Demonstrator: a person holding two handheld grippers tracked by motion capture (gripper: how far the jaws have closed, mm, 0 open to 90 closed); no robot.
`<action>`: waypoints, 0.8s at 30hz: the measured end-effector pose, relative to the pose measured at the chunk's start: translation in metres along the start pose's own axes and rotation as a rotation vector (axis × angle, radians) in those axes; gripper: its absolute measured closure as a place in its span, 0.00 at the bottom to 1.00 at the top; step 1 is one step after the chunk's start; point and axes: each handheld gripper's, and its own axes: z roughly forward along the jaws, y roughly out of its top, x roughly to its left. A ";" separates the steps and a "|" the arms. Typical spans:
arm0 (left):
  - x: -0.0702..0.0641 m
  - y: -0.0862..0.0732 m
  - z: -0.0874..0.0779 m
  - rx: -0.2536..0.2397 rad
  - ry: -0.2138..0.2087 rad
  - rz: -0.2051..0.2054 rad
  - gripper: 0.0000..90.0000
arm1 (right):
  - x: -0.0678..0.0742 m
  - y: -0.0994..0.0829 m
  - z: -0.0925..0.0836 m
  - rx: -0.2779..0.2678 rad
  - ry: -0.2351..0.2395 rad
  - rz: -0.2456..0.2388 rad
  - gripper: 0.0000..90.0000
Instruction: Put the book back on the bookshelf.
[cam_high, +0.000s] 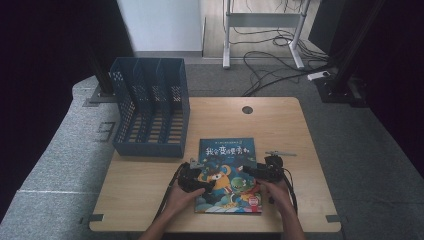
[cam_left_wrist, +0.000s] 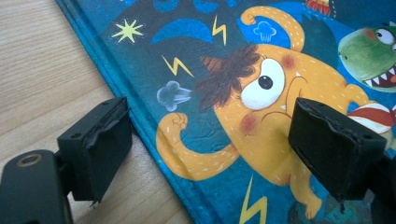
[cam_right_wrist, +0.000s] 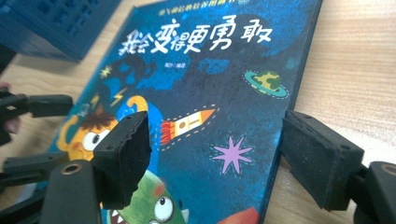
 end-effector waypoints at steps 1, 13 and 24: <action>0.001 0.000 0.000 0.000 -0.004 -0.003 0.15 | 0.000 0.000 -0.001 -0.004 0.004 0.003 0.27; 0.003 0.000 -0.001 0.003 -0.014 0.002 0.14 | -0.002 0.002 -0.004 0.001 0.045 0.038 0.27; 0.002 -0.001 0.000 0.001 -0.001 0.014 0.14 | -0.006 0.000 0.000 0.037 0.039 0.061 0.28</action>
